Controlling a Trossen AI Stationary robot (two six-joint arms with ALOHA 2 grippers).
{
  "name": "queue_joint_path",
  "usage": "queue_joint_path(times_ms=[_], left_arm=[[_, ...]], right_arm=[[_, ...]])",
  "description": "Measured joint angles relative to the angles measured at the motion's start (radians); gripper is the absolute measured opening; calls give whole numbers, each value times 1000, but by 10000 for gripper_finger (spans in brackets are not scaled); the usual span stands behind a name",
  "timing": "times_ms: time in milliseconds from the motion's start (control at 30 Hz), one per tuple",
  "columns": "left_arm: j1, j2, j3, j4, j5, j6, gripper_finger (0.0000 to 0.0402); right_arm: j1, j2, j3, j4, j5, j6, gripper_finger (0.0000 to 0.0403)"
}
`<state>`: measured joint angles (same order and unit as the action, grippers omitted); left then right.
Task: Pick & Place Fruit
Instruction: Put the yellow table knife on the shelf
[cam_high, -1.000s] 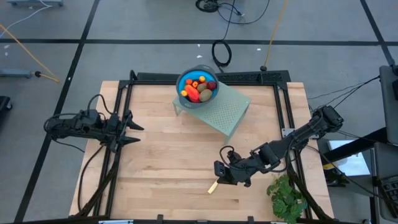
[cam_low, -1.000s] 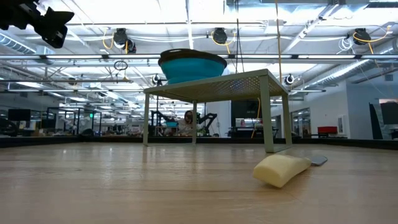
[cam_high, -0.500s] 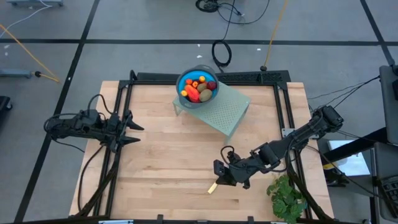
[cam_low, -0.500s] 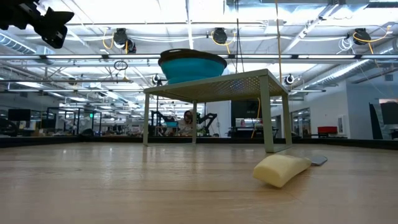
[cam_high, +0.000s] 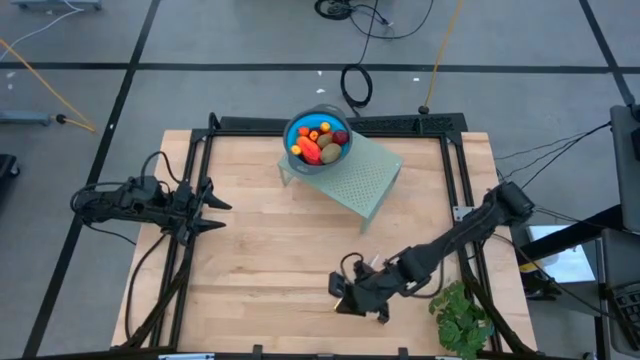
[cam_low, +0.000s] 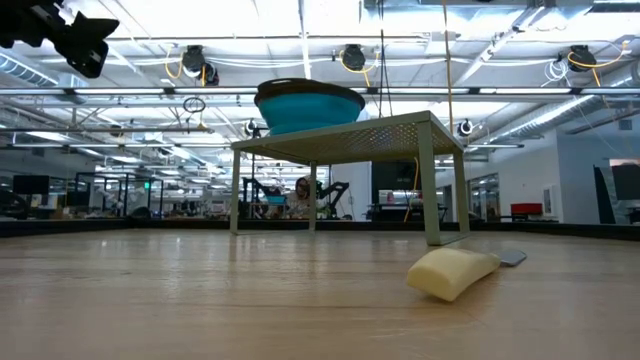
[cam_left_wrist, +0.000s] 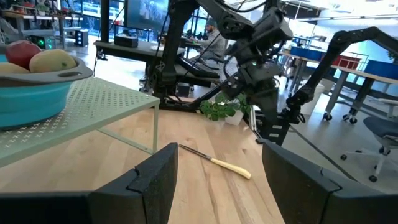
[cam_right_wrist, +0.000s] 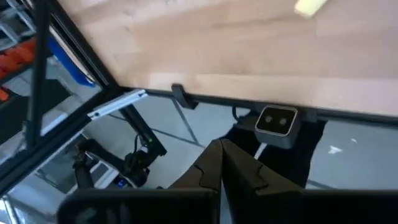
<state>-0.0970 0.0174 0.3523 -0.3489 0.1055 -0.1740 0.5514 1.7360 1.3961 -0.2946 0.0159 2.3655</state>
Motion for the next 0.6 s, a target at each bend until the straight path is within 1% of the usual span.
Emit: queue_joint_path(times_ms=[67,167,333,433,600], left_arm=[[0,0,0,0,0,0,234],[0,0,0,-3,0,0,234],[0,0,0,-26,1,-12,235],[0,0,0,-26,7,-23,235],[0,0,0,-26,9,-23,235]], right_arm=[[1,42,51,-20,-21,-2,0],[9,90,117,-95,-19,-3,0],[19,107,204,-295,-9,-3,0],[18,112,230,-398,38,-2,0],[6,111,234,-494,63,-2,0]])
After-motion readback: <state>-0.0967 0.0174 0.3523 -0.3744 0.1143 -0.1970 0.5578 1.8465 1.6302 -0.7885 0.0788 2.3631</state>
